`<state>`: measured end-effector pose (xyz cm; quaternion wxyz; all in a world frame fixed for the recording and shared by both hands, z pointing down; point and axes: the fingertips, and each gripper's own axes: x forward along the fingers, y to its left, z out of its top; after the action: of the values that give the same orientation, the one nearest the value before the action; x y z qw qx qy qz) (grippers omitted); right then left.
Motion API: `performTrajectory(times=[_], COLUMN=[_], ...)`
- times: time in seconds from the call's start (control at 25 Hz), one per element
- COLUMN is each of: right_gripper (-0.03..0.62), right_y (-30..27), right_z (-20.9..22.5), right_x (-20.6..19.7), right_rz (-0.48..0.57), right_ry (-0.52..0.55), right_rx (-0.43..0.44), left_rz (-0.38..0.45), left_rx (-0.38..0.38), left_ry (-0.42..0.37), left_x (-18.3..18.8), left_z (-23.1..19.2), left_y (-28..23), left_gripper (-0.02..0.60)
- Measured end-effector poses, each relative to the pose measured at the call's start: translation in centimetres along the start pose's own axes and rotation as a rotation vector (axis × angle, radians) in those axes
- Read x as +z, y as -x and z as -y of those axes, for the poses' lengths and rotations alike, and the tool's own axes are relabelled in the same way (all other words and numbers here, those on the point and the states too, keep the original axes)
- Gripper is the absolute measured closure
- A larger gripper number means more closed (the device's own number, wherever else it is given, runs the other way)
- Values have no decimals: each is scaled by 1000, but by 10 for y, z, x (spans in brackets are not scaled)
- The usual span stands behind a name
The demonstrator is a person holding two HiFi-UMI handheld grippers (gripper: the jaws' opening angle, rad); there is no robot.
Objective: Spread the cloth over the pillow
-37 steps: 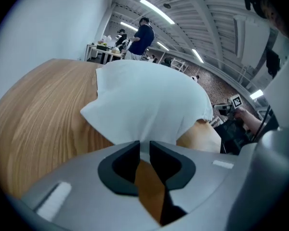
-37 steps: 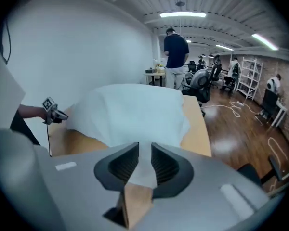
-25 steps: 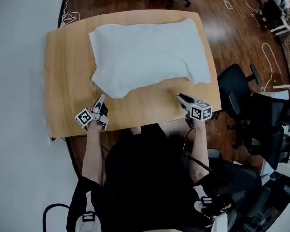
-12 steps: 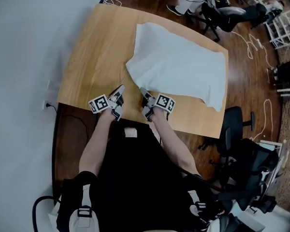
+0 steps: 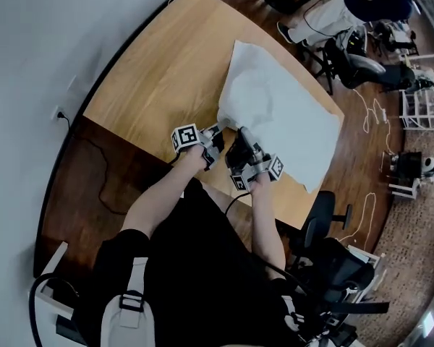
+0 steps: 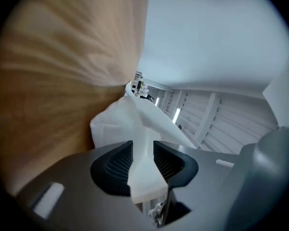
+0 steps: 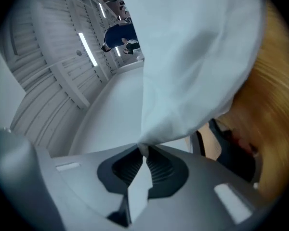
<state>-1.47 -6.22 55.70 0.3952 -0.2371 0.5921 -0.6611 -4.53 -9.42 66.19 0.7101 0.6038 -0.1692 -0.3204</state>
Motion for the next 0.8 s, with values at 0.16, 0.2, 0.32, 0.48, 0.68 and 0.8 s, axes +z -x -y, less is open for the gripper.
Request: performTrajectory(times=[0.16,0.2,0.32,0.48,0.68,0.8], right_gripper=[571,571,571,571,571,571], right_y=[-7,-7,-4,2,-5,-19], right_z=[-11,-12,-7,-3,-24,-49], right_x=[-6,-6,-2,8,19,27], right_rz=[-19,-25,-25,-15,8,5], right_ry=[-10,-7,18,58,13,-7], right_rx=[53,48,10,-20,78,113], left_rz=[137,183,300,276,246,314], left_rx=[-179,-231,-326,-474,-455,-312], left_ry=[159,163,80,-238,-400,-156], left_x=[12,21,57,85,93,83], left_z=[26,38,75,154,159,86], left_y=[-18,-19,-7,24,44,12], left_gripper=[423,423,528,578,578,436])
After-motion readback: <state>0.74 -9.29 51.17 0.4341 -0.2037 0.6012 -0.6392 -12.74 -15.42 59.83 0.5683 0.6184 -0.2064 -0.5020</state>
